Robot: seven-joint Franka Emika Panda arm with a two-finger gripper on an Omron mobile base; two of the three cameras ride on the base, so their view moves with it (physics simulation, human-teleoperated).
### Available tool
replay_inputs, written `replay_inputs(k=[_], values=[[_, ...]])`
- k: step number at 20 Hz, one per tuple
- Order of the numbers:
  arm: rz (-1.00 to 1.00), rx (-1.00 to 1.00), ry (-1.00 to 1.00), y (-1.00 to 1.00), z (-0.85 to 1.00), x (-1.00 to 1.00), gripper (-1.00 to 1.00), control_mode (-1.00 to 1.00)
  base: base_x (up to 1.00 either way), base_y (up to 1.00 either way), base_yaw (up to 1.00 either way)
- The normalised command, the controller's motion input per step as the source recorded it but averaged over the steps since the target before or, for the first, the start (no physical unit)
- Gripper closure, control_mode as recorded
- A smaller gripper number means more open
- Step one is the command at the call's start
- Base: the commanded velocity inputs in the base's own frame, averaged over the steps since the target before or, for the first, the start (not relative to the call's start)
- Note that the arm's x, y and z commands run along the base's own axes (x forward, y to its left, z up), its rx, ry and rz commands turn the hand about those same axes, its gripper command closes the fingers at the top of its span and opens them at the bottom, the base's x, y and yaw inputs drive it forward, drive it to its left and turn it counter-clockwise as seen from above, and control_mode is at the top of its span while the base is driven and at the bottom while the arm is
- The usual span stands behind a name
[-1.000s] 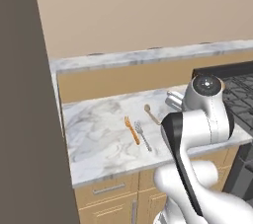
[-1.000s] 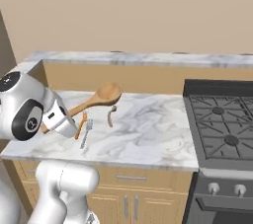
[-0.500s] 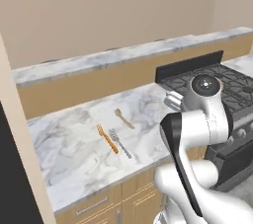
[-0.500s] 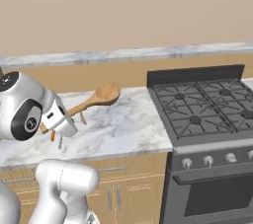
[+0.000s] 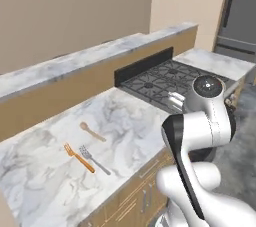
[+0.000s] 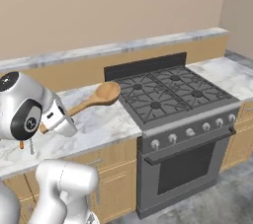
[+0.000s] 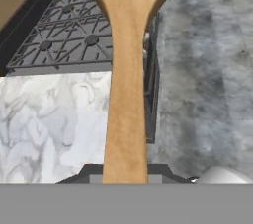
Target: Organize the utensils by type. Pick up the wooden spoons from the counter and place them in the open cabinet. Then pick up the metallic utensils from the counter and place them in the open drawer.
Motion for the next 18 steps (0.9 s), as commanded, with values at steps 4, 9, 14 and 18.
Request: replay_inputs(k=[4, 9, 14, 18], values=[[0.00, 0.00, 0.00, 0.00, 0.00, 0.00, 1.00, 1.00, 0.00, -0.15, -0.45], [0.00, 0.00, 0.00, 0.00, 0.00, 0.00, 1.00, 1.00, 0.00, -0.16, -0.48], [0.00, 0.00, 0.00, 0.00, 0.00, 0.00, 1.00, 1.00, 0.00, -0.25, -0.48], [0.00, 0.00, 0.00, 0.00, 0.00, 0.00, 1.00, 1.00, 0.00, -0.26, -0.44]])
